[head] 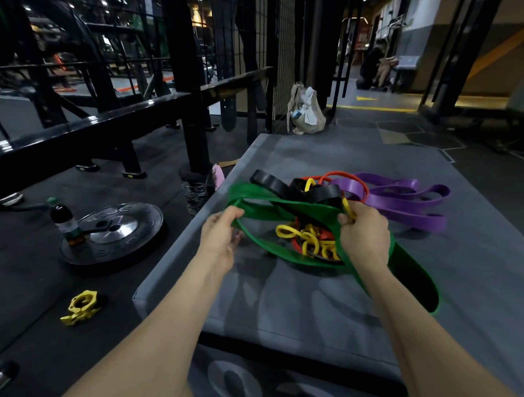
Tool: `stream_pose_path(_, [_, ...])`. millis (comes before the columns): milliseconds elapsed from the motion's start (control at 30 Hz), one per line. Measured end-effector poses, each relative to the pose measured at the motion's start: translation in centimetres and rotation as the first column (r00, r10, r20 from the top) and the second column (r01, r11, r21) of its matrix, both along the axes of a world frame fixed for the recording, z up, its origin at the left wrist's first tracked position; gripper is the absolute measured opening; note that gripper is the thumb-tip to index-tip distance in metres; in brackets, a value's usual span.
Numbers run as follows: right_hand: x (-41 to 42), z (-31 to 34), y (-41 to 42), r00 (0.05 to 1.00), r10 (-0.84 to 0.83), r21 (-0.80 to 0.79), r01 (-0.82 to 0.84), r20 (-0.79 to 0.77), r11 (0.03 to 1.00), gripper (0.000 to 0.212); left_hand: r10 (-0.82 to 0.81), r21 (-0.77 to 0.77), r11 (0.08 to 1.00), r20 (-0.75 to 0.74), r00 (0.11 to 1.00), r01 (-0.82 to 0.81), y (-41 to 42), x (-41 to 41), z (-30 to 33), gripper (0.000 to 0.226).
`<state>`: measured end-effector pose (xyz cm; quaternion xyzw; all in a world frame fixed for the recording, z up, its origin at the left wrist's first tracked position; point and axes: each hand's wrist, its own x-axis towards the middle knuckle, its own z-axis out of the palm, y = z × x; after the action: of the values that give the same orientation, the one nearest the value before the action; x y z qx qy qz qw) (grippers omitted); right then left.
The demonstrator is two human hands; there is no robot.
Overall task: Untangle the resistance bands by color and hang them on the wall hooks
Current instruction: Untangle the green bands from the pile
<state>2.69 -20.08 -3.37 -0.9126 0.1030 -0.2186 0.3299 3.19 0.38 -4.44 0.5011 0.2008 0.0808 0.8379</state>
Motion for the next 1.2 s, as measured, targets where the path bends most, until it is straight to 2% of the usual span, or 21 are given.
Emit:
stream_pose_path(133, [0.1,0.1,-0.7,1.000,-0.032,0.074,0.032,-0.001,0.997,0.017,-0.004,0.024,1.000,0.082,0.997,0.002,-0.5,0.1,0.2,0.026])
stream_pose_path(267, [0.0,-0.4,-0.6,0.999,-0.006,-0.001,0.005,-0.036,1.000,0.016,-0.069,0.030,0.997,-0.027,0.997,0.070,-0.8,-0.3,-0.7,0.022])
stream_pose_path(367, [-0.2,-0.2,-0.3,0.999,0.033,-0.012,-0.034,-0.028,0.999,0.013,-0.113,0.052,0.992,-0.042,0.993,0.115,-0.7,-0.5,-1.3,0.023])
stream_pose_path(433, [-0.5,0.2,-0.2,0.996,0.085,0.043,-0.086,0.016,0.995,0.012,-0.140,0.107,0.984,-0.035,0.990,0.143,-0.6,-0.5,-1.6,0.025])
stream_pose_path(533, [-1.1,1.0,0.0,0.959,0.273,0.138,-0.282,0.077,0.950,0.013,-0.163,0.226,0.959,-0.056,0.985,0.171,-0.7,-0.4,-1.8,0.021])
stream_pose_path(567, [-1.3,1.1,0.2,0.935,0.344,0.163,-0.354,0.087,0.921,0.013,-0.159,0.208,0.964,-0.046,0.986,0.165,-0.8,-0.3,-1.8,0.019])
stream_pose_path(667, [-1.8,0.7,0.6,0.856,0.510,0.254,-0.513,0.081,0.820,0.012,-0.130,-0.052,0.990,-0.012,0.991,0.129,-1.6,-0.5,-0.7,0.005])
stream_pose_path(767, [-2.4,0.1,0.9,0.737,0.676,0.300,-0.646,0.004,0.702,0.019,-0.147,-0.302,0.942,0.008,0.989,0.143,-1.4,-0.8,-0.2,0.027])
stream_pose_path(833, [-2.7,-0.2,1.1,0.691,0.718,0.322,-0.663,-0.083,0.675,0.030,-0.219,-0.350,0.911,0.038,0.975,0.218,-0.8,-0.8,-0.1,0.050])
stream_pose_path(900, [-2.5,-0.6,1.2,0.714,0.686,0.356,-0.610,-0.141,0.708,0.037,-0.269,-0.272,0.926,0.011,0.963,0.262,-0.5,-0.7,-0.7,0.057])
stream_pose_path(967, [-1.9,-1.0,1.2,0.771,0.621,0.424,-0.520,-0.141,0.742,0.033,-0.179,-0.161,0.974,-0.100,0.979,0.162,0.0,-0.7,-1.4,0.035])
stream_pose_path(1000, [-1.7,-1.1,1.1,0.812,0.574,0.478,-0.462,-0.111,0.747,0.033,-0.116,-0.120,0.988,-0.158,0.981,0.097,0.3,-0.7,-1.8,0.018])
stream_pose_path(1033, [-1.4,-1.2,1.0,0.860,0.507,0.522,-0.402,-0.068,0.752,0.034,-0.085,-0.069,0.995,-0.196,0.977,0.073,0.7,-0.8,-2.1,0.012])
stream_pose_path(1133, [-0.9,-0.9,0.2,0.949,0.315,0.519,-0.286,0.035,0.805,0.030,-0.028,0.106,0.993,-0.261,0.965,0.058,2.2,-1.0,-2.8,0.017])
stream_pose_path(1200, [-1.0,-0.9,0.1,0.941,0.336,0.490,-0.314,0.045,0.813,0.019,-0.021,0.225,0.970,-0.316,0.949,0.096,3.0,-1.2,-3.3,0.010])
